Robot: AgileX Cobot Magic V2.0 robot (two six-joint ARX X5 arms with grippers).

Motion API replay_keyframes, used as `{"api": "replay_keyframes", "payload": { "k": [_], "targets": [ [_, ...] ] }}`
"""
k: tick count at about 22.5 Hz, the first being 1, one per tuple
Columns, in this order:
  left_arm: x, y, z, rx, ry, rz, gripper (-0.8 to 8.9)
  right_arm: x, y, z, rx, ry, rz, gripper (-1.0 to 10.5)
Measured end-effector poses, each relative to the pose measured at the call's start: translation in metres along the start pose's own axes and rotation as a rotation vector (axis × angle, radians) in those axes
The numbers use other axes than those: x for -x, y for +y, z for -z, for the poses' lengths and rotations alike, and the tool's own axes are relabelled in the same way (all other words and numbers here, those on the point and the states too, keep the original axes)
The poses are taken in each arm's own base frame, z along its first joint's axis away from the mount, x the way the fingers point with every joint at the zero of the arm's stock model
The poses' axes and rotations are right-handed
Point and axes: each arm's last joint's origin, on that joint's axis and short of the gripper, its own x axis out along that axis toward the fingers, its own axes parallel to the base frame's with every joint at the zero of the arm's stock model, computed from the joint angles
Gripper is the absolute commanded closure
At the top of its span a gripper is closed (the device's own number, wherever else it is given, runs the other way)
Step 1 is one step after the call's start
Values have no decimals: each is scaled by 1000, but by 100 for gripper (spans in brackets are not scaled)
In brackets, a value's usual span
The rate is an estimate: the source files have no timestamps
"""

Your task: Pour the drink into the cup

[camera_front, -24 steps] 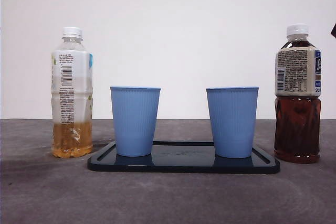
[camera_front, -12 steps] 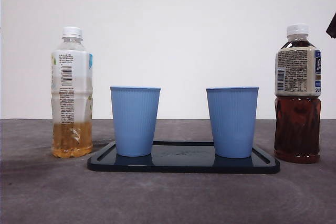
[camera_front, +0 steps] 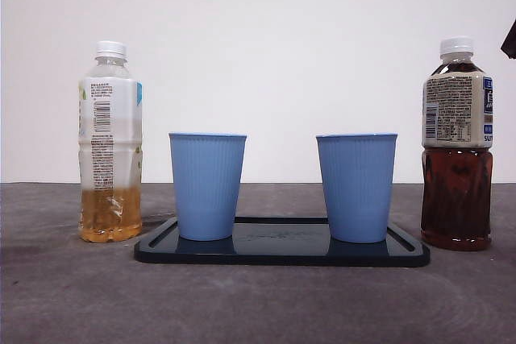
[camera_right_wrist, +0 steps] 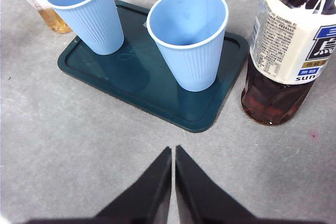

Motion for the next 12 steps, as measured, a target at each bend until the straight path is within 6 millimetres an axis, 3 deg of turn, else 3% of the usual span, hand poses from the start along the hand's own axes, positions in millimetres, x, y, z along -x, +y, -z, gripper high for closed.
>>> {"api": "replay_keyframes", "payload": {
  "k": [5,8,12],
  "targets": [
    [-1,6,47,-26,-43,-162,807,0,0,0,0,0,0,940],
    [-7,5,78,-12,8,-185,807,0,0,0,0,0,0,940],
    [-11,2,104,-5,44,-190,807,0,0,0,0,0,0,940]
  ]
}}
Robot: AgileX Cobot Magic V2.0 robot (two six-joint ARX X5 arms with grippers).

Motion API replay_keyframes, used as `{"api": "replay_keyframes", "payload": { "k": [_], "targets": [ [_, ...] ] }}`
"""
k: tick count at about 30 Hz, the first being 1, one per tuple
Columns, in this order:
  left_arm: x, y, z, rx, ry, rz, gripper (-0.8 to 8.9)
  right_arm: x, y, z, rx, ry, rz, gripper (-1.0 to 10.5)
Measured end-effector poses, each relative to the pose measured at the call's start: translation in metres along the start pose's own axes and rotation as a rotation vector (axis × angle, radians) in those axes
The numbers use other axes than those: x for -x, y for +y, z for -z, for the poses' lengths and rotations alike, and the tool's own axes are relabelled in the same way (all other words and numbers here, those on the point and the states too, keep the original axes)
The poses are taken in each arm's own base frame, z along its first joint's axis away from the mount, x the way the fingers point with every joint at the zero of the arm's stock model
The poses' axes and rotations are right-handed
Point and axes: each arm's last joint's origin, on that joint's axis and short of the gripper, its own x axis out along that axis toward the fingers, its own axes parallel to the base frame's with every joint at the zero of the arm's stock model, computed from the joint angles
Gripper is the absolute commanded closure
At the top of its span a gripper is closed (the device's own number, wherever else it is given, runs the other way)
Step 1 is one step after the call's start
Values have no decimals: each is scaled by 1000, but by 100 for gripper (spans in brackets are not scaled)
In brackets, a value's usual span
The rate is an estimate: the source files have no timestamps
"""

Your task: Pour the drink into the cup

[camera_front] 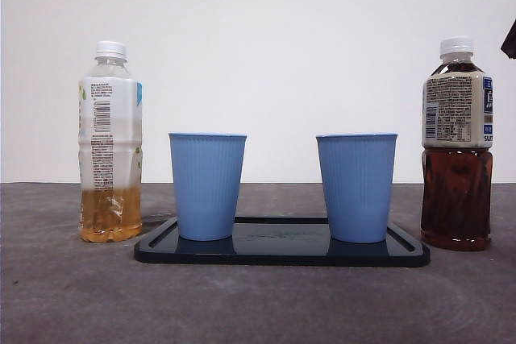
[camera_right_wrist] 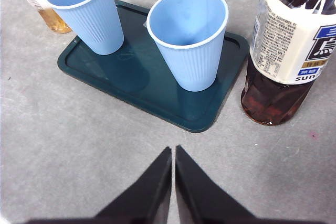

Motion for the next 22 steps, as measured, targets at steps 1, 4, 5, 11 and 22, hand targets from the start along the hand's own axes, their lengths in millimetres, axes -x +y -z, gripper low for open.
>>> {"api": "replay_keyframes", "payload": {
  "k": [1,4,5,11,22],
  "targets": [
    [-1,-1,6,1,15,3,807,0,0,0,0,0,0,940],
    [-1,-2,10,2,33,5,807,0,0,0,0,-1,0,940],
    [-1,-2,10,5,34,5,807,0,0,0,0,-2,0,940],
    [-1,-2,10,5,34,5,807,0,0,0,0,-1,0,940],
    [-1,-2,10,5,33,5,807,0,0,0,0,-2,0,940]
  ]
}}
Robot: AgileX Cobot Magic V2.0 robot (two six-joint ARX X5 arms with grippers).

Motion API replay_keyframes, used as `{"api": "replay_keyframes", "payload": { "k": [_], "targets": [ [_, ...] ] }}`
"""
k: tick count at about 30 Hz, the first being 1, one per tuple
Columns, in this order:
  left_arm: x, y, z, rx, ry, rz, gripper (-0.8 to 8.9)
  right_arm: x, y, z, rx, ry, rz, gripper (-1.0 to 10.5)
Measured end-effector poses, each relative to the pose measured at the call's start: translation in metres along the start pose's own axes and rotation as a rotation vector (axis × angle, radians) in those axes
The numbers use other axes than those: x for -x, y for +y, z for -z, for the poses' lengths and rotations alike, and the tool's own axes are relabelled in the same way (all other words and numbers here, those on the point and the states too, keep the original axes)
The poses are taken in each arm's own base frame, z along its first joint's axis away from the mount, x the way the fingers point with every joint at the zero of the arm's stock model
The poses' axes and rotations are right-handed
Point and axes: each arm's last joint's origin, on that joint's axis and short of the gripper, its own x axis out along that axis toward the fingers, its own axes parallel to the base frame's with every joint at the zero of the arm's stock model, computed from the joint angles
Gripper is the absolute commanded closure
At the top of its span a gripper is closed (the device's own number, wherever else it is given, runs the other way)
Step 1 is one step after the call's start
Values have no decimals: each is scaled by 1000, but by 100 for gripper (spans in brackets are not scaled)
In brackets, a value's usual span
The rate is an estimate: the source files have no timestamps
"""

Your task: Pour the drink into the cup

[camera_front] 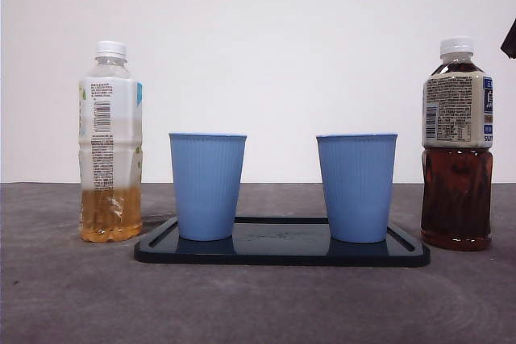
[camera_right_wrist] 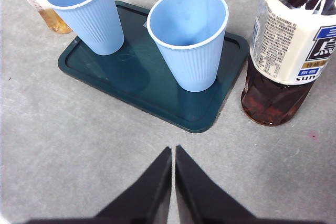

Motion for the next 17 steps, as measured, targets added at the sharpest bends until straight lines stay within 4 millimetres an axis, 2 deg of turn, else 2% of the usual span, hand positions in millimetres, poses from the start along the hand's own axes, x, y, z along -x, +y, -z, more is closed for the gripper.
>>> {"api": "replay_keyframes", "payload": {
  "k": [4,9,11,17],
  "targets": [
    [0,0,0,0,0,0,807,4,-1,0,6,-28,15,940],
    [0,0,0,0,0,0,807,39,-11,-7,76,-338,138,940],
    [0,0,0,0,0,0,807,48,-17,-4,127,-462,221,940],
    [0,0,0,0,0,0,807,31,-37,25,179,-641,386,940]
  ]
}}
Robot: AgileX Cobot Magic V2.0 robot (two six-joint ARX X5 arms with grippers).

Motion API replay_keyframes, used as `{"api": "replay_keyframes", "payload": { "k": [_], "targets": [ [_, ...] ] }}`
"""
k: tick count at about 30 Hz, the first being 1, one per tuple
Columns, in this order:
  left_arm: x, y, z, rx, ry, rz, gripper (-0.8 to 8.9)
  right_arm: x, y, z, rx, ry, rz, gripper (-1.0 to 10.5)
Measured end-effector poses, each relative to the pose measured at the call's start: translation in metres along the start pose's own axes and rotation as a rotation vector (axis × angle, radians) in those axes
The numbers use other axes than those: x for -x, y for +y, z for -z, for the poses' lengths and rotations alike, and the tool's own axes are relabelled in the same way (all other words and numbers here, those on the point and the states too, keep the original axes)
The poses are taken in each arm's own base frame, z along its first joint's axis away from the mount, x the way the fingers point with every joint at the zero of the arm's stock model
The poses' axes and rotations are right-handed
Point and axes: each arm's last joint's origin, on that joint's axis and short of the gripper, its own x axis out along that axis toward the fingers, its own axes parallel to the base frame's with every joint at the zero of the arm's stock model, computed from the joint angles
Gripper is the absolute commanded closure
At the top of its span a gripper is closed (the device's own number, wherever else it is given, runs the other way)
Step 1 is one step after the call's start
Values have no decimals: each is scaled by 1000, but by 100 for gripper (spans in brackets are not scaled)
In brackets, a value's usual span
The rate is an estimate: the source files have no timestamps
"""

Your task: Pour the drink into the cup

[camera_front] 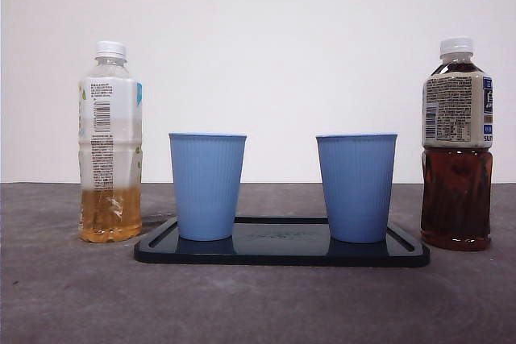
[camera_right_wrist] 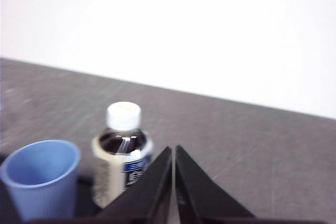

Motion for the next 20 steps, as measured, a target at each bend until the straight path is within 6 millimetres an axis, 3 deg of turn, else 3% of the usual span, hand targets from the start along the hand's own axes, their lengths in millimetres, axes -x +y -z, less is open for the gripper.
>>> {"api": "replay_keyframes", "payload": {
  "k": [12,20],
  "targets": [
    [0,0,0,0,0,0,807,-4,2,60,14,-60,28,940],
    [0,0,0,0,0,0,807,-6,4,87,10,-39,27,940]
  ]
}}
